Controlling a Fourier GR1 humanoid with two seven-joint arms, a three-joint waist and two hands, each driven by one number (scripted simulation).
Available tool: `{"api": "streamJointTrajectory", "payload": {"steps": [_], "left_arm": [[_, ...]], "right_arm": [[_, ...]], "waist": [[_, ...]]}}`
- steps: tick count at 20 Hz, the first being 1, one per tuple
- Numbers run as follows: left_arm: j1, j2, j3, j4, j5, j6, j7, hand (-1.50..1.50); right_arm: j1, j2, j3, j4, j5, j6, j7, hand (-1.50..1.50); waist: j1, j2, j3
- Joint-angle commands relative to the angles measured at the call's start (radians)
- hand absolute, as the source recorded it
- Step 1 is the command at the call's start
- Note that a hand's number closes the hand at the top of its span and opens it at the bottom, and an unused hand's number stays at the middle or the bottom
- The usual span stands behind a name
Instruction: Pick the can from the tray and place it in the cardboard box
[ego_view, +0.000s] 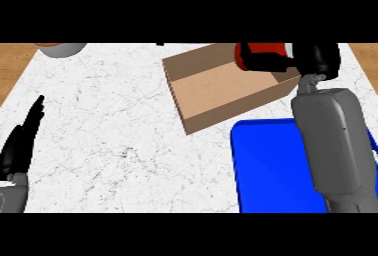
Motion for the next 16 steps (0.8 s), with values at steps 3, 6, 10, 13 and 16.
{"api": "streamJointTrajectory", "payload": {"steps": [3,6,10,13,16], "left_arm": [[-0.019,0.014,0.022,0.022,0.014,-0.024,-0.007,0.0],[0.003,-0.008,-0.002,-0.03,-0.002,-0.012,0.015,0.0],[-0.049,-0.016,-0.007,0.036,-0.022,0.004,-0.026,0.0],[-0.037,-0.007,-0.004,-0.041,-0.006,-0.02,0.055,0.0],[-0.086,-0.008,-0.008,0.012,-0.008,-0.024,0.022,0.0]], "right_arm": [[-0.218,0.034,-0.082,0.332,-0.044,-0.105,-0.02,1.5],[-0.273,0.071,-0.092,0.507,-0.023,-0.21,-0.05,1.5],[-0.373,0.003,-0.159,0.739,-0.035,-0.284,-0.142,1.5],[-0.428,0.014,-0.16,0.853,-0.012,-0.329,-0.12,1.5],[-0.418,0.017,-0.179,0.93,0.016,-0.446,-0.088,1.5]], "waist": [[0.006,0.003,0.0],[0.021,0.007,0.001],[0.027,0.016,0.0],[0.034,0.013,0.001],[0.047,0.028,0.0]]}}
